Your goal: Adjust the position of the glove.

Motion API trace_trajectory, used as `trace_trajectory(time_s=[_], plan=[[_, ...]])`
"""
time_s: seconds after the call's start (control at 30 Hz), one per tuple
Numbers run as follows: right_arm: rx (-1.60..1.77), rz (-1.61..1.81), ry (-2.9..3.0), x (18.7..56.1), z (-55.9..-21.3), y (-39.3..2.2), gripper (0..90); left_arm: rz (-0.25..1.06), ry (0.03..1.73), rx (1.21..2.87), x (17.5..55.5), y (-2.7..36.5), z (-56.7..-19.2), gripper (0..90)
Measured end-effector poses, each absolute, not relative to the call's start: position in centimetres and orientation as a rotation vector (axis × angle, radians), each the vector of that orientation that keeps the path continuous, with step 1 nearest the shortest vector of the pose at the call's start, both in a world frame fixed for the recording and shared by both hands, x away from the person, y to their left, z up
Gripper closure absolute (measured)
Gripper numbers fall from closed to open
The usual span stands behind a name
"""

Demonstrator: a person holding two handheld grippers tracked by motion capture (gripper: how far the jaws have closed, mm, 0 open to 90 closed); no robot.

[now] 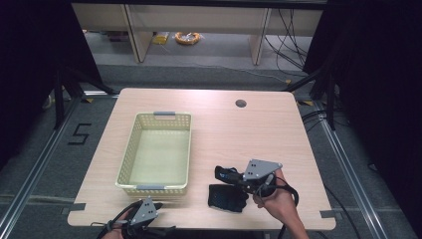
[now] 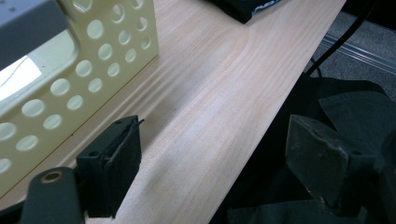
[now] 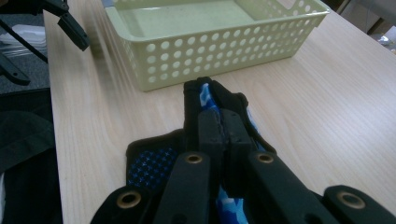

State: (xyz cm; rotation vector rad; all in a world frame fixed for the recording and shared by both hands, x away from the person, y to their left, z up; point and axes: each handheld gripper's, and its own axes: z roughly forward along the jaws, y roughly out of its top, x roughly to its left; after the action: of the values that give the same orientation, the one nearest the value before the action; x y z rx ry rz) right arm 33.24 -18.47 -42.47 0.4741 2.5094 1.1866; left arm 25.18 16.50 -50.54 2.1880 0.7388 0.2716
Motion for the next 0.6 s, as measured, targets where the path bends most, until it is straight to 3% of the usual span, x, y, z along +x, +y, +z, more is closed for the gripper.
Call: trace_trajectory(time_s=[0.6], plan=[[0.436,1.149,2.571,32.2,-43.8,-17.3,89.4,0.284,0.729,2.202,25.2,16.6,-50.5,18.1]])
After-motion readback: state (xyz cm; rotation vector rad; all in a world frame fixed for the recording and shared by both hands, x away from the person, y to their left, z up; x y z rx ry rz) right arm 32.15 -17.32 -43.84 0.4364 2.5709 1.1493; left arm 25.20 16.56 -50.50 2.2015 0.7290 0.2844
